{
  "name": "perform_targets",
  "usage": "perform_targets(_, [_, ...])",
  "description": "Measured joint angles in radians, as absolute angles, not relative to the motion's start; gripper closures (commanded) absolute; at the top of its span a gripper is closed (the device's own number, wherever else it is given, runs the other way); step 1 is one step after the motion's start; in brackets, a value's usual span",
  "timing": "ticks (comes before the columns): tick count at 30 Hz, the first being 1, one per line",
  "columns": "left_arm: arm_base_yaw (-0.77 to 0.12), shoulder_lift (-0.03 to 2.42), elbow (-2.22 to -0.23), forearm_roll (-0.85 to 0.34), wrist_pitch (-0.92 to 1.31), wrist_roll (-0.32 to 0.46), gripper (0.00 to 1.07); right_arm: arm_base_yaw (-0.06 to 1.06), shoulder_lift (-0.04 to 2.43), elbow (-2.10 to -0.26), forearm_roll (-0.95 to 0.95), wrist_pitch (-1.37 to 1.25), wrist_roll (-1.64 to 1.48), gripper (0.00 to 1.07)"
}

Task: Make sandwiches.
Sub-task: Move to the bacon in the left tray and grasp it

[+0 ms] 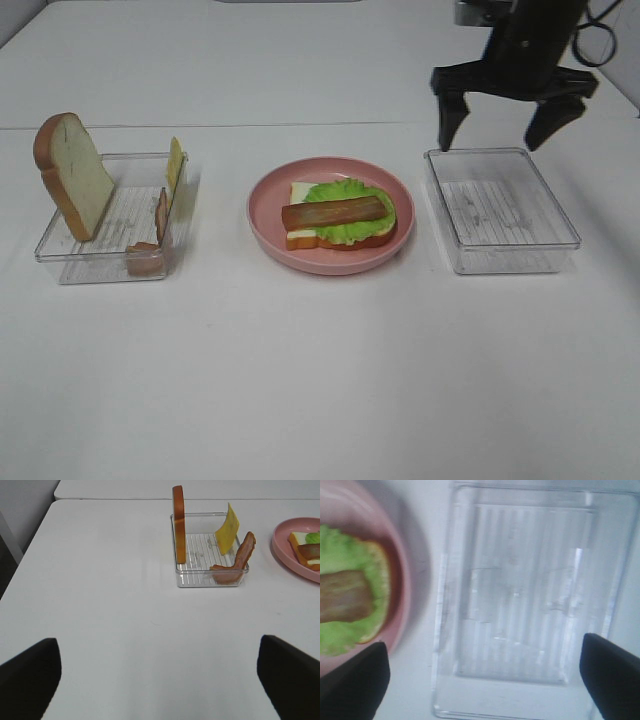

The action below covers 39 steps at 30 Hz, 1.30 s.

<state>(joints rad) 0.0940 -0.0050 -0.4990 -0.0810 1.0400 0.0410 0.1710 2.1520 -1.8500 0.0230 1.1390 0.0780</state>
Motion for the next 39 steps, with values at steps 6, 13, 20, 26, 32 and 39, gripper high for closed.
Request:
perform_targets(6, [0.094, -0.005, -0.499, -0.081, 1.04, 0.041, 0.07, 0.069, 2.152, -1.85, 0.011, 1.169, 0.058, 0.11])
perform_targets(13, [0.094, -0.005, -0.499, -0.081, 1.04, 0.041, 0.07, 0.053, 2.084, -1.798, 0.042, 1.206, 0.033, 0.11])
perform_targets(20, [0.094, -0.005, -0.499, -0.081, 1.04, 0.041, 0.07, 0.054, 1.769, -1.509, 0.08, 1.163, 0.027, 0.11])
perform_targets(26, [0.094, -0.005, -0.499, -0.081, 1.04, 0.041, 0.07, 0.054, 1.388, -1.189, 0.077, 1.049, 0.026, 0.11])
perform_targets(32, [0.094, -0.005, -0.499, -0.081, 1.04, 0.041, 0.07, 0.054, 1.075, -0.981, 0.051, 0.978, 0.023, 0.11])
perform_targets(39, [0.094, -0.005, -0.499, -0.081, 1.04, 0.041, 0.07, 0.054, 0.66, -0.753, 0.049, 0.967, -0.005, 0.11])
